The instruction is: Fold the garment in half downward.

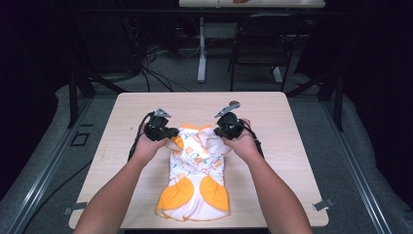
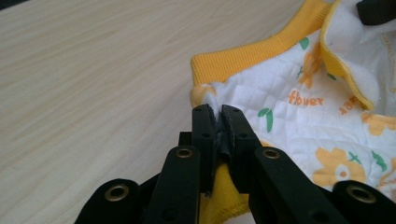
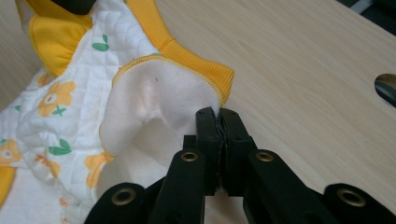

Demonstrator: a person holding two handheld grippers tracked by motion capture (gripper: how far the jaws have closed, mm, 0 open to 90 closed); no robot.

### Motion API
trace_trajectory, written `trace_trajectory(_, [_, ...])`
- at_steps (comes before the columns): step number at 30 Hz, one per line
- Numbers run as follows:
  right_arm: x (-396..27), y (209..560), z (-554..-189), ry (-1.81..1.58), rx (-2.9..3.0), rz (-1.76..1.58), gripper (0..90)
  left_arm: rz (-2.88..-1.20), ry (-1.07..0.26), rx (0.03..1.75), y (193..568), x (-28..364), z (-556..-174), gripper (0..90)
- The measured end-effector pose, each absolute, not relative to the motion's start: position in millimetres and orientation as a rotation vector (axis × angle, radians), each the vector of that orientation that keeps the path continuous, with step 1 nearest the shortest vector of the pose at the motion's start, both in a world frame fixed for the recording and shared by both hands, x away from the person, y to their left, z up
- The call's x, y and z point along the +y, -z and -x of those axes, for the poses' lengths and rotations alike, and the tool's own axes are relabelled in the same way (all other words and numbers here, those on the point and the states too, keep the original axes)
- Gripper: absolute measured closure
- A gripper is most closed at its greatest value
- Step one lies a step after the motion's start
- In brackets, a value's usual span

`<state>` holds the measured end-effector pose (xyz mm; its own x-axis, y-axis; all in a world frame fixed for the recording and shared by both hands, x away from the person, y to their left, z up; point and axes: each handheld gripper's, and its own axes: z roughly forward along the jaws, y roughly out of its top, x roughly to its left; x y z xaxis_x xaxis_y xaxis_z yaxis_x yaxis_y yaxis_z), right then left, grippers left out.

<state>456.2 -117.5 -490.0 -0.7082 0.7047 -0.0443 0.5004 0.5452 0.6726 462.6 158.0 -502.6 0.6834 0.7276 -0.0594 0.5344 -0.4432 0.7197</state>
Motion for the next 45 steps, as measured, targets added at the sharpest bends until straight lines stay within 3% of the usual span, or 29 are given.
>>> trace_trajectory(20, [-118,442,-452,-0.984,2.359,-0.910,87.7,-2.092,-0.443,0.888,456,162,-461,84.5])
trace_trajectory(45, [-121,462,-410,-0.958,2.452,-0.771,87.7,-2.117,-0.366,0.813,480,174,-423,84.5])
